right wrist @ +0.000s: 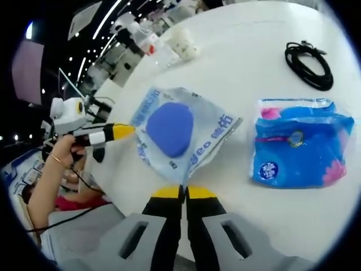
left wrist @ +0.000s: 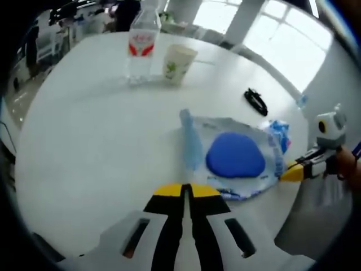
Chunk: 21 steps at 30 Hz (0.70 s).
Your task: Arrange the tabletop items into an orderly group along one side of the table until the central work area is clear of visible clutter.
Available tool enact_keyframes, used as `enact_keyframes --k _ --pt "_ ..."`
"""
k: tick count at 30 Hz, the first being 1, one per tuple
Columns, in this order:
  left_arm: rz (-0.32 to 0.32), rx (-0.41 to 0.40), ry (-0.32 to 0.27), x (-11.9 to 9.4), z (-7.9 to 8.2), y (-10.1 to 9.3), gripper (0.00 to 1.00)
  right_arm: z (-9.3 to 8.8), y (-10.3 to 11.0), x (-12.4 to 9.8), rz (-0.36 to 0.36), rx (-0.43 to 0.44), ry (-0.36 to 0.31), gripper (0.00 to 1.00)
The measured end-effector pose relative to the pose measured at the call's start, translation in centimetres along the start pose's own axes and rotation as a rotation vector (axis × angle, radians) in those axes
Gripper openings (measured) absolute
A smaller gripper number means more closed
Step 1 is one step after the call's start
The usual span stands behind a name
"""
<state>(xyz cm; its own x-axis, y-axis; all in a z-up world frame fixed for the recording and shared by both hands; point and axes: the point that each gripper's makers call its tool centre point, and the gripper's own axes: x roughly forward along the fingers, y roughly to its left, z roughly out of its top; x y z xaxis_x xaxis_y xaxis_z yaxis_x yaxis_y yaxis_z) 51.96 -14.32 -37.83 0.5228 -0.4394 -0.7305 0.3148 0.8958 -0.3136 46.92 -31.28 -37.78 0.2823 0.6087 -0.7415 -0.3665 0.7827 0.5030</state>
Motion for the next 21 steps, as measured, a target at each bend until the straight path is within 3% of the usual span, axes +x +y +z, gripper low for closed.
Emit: enact_keyframes --k 13,21 --pt "-0.045 0.062 -0.010 -0.8 1.3 -2.2 0.00 2.3 -1.3 -2.1 -0.078 -0.037 -0.081 0.01" --pt "-0.066 0.060 -0.036 -1.2 2.6 -3.7 0.00 4.1 -2.4 -4.0 -0.103 -0.036 -0.135 0.01"
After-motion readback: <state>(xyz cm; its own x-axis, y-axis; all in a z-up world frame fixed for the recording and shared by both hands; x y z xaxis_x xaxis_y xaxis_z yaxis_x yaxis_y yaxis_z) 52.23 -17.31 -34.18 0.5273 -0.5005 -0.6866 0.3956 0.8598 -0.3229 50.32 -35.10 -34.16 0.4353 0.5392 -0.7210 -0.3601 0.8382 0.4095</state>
